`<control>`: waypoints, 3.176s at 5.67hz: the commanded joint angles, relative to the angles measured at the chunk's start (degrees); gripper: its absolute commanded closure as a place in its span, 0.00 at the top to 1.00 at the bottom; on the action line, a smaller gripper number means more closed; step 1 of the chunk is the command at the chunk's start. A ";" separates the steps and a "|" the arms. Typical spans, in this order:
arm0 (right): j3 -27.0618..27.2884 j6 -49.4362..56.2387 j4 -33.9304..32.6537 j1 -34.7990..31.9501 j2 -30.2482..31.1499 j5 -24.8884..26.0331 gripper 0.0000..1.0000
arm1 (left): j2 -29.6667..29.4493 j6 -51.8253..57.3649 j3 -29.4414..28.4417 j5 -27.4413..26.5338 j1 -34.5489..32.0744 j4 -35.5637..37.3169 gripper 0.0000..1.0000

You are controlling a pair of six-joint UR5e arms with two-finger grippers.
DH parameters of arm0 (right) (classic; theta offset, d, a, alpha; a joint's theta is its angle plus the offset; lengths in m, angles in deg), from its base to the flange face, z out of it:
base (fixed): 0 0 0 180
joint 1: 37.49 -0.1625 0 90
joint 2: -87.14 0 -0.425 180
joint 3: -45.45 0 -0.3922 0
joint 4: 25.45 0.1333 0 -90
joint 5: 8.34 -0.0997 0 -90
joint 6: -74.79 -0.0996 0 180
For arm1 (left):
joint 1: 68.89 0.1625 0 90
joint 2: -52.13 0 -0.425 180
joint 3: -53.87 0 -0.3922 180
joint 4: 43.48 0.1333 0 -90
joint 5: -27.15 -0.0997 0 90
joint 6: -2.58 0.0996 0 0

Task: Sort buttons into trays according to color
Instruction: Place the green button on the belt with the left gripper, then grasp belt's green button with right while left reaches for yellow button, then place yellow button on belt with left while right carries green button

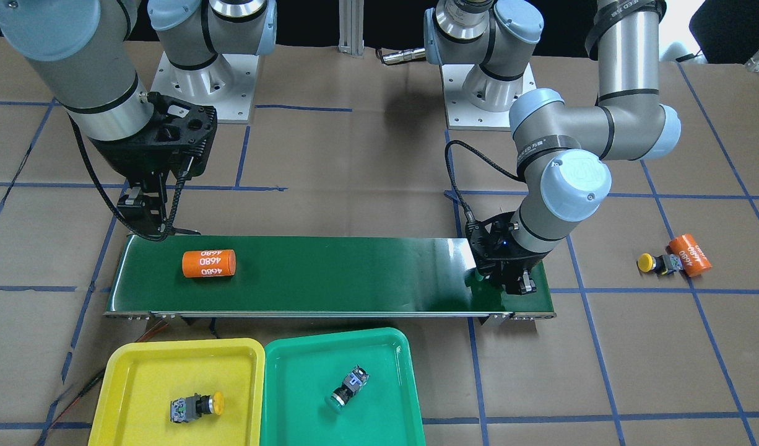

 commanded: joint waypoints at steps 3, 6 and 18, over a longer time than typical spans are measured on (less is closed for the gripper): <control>1.11 1.70 0.00 0.00 -0.01 -0.09 1.00 | 0.94 6.15 -3.47 0.26 9.46 -2.69 0.99; 2.61 0.65 -3.13 -2.10 -1.06 -0.45 1.00 | 0.33 18.86 -3.48 0.44 21.79 -3.67 0.99; 3.14 -13.39 -19.69 -12.39 -16.17 -0.62 1.00 | -10.74 52.33 -2.43 -4.48 37.56 7.64 0.43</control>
